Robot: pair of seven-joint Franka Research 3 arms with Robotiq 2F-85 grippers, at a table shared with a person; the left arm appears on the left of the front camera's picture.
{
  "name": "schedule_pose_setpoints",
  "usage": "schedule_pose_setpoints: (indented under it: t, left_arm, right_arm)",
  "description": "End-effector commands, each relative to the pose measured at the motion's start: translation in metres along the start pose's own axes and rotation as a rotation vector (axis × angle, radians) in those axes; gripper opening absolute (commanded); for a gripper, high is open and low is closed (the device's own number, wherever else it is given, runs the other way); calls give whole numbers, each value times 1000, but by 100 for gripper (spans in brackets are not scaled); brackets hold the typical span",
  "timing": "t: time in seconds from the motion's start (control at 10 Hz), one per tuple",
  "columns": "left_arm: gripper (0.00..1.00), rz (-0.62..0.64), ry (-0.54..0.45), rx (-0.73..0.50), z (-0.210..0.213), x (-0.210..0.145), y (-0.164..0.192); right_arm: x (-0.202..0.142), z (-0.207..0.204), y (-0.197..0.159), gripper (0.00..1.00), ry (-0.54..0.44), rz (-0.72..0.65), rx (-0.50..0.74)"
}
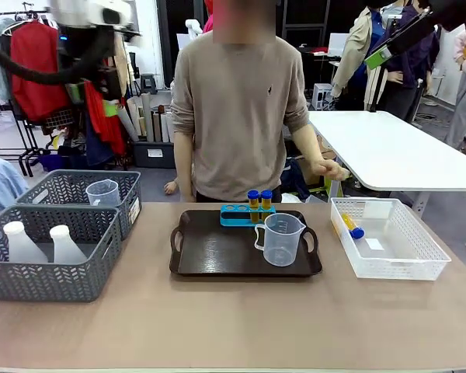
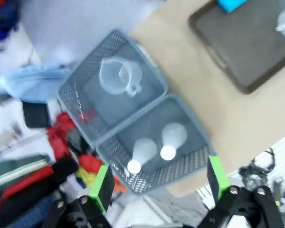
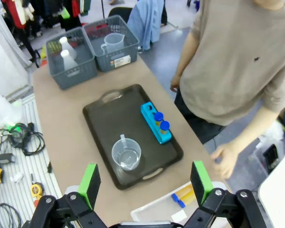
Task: Prepare the laboratory tools.
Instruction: Pick up one Small flask and place it on the Handle tray.
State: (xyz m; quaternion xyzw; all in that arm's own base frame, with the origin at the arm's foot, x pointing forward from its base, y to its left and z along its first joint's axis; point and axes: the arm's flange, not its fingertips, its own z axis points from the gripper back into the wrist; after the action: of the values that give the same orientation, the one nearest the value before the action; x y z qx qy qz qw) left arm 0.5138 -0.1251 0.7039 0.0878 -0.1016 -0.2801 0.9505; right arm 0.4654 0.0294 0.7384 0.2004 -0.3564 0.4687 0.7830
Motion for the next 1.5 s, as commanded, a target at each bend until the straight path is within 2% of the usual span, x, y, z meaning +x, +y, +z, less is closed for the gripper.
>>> schedule_pose_setpoints:
  t: [0.0, 0.4, 0.7, 0.8, 0.9, 1.4]
  left_arm:
    - [100, 149, 23, 7, -21, -43, 30]
    - [100, 407, 86, -61, -71, -124, 68]
    - [100, 392, 20, -54, -130, -167, 78]
    - [100, 399, 7, -54, -143, -169, 82]
    - [100, 405, 77, -64, -116, -152, 85]
    - [100, 402, 68, -62, -118, -154, 82]
  right_arm:
    - [0, 0, 2, 100, -1, 5, -1]
    - [0, 0, 2, 100, -1, 5, -1]
    - [0, 0, 2, 100, -1, 5, -1]
    - [0, 0, 2, 100, -1, 5, -1]
    - [0, 0, 2, 100, -1, 5, -1]
    - [0, 0, 2, 100, -1, 5, -1]
